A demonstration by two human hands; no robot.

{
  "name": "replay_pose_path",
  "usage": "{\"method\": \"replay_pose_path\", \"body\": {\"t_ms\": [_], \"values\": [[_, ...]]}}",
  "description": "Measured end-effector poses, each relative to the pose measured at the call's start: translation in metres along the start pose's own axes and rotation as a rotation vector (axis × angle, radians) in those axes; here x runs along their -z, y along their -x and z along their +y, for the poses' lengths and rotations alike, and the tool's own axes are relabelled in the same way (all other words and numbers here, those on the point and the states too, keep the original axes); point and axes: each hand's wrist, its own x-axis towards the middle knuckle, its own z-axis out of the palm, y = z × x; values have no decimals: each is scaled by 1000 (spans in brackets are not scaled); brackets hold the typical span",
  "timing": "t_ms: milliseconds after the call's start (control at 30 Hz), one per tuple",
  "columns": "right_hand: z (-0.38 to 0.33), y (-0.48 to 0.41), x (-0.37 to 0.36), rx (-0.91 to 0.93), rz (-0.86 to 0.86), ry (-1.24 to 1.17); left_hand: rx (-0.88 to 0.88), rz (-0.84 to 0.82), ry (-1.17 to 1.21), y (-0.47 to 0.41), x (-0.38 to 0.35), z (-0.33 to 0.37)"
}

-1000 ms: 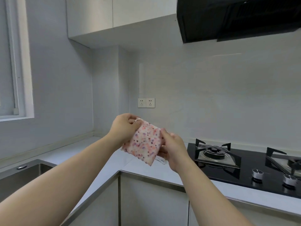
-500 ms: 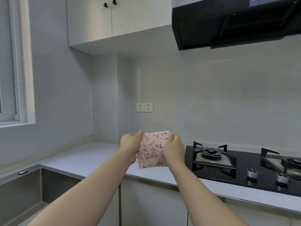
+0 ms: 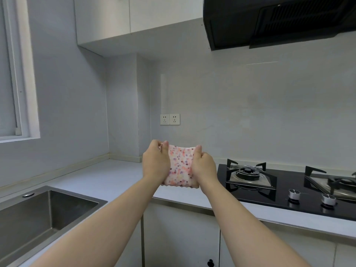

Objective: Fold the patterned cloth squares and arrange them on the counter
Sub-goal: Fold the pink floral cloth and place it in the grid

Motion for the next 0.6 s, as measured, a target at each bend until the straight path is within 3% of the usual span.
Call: {"method": "replay_pose_path", "body": {"t_ms": [67,167,233,300,467,600], "values": [[2,-3,-1,11,-14,15,115,-32,66,-1,-2,-1],[1,-4,-1,9,-13,21,573,-134,372,-3,-1,2],[1,-3,-1,15,0,37,738,-223,476,-2,0,1],[1,-2,-1,37,19,73,682,-223,415,-1,-3,-2],[1,1,-2,56,34,110,235,-56,13,5,-5,3],[3,1,0,61,57,80,122,-33,-67,6,-4,3]]}}
